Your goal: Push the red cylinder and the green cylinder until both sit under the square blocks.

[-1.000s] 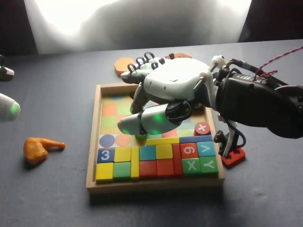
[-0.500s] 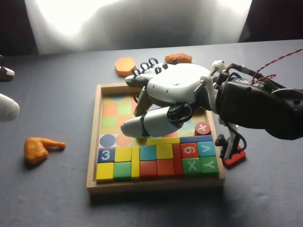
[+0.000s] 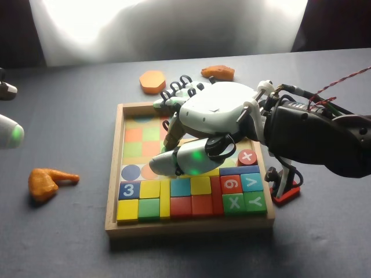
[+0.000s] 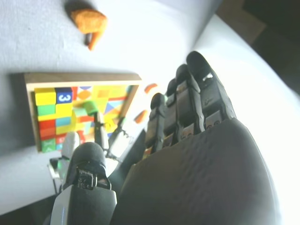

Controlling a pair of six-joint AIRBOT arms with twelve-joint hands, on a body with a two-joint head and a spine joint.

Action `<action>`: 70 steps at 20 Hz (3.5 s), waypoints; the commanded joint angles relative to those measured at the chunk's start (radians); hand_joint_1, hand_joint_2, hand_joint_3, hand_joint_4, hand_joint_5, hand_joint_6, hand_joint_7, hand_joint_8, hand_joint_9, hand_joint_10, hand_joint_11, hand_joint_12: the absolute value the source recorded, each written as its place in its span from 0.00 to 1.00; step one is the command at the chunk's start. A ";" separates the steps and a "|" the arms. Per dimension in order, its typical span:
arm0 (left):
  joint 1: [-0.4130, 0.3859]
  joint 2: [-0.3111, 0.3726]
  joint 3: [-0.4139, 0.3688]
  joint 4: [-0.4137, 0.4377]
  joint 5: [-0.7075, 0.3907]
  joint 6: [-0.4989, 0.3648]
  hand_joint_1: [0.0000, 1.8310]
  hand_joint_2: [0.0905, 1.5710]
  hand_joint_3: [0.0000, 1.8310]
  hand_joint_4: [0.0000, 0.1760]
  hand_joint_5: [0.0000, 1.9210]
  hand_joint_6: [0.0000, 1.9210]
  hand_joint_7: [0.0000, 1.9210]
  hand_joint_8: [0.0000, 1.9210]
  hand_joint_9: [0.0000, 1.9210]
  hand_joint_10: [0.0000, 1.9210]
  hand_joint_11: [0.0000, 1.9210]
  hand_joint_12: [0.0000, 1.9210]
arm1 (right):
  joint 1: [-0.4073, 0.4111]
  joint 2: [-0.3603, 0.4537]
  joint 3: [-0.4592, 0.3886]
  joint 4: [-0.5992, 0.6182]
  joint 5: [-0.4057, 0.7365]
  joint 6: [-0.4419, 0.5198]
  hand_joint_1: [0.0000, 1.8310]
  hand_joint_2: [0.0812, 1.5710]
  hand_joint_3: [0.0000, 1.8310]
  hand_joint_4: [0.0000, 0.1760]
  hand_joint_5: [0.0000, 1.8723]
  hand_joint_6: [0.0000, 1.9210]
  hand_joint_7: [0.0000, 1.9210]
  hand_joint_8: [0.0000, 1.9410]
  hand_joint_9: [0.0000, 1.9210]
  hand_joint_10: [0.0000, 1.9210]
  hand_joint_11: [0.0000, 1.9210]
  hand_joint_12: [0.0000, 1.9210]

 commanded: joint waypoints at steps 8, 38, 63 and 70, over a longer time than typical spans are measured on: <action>-0.012 0.006 0.004 0.042 -0.065 0.001 0.00 0.78 0.00 0.33 0.07 0.00 0.07 0.00 0.10 0.00 0.00 0.40 | -0.016 0.048 -0.022 -0.049 0.027 -0.005 0.00 0.72 0.00 0.00 0.45 0.00 0.08 0.01 0.00 0.00 0.00 0.00; -0.012 0.006 0.004 0.042 -0.065 0.001 0.00 0.79 0.00 0.33 0.05 0.00 0.06 0.00 0.09 0.00 0.00 0.36 | -0.022 0.284 -0.191 -0.134 0.000 0.005 0.00 0.72 0.00 0.00 0.46 0.00 0.06 0.01 0.01 0.00 0.00 0.00; -0.014 0.006 0.001 0.042 -0.065 0.001 0.06 0.80 0.00 0.00 0.23 0.01 0.30 0.01 0.35 0.04 0.10 0.69 | -0.041 0.653 -0.533 0.097 0.145 -0.321 0.00 0.73 0.00 0.00 0.44 0.02 0.40 0.04 0.26 0.39 0.04 0.87; -0.015 0.006 0.002 0.042 -0.065 0.001 0.08 0.82 0.00 0.00 0.47 0.02 0.56 0.04 0.39 0.46 0.22 0.77 | -0.069 0.722 -0.623 0.269 0.186 -0.539 0.01 0.73 0.00 0.00 0.44 0.38 0.50 0.36 0.39 0.68 0.20 1.00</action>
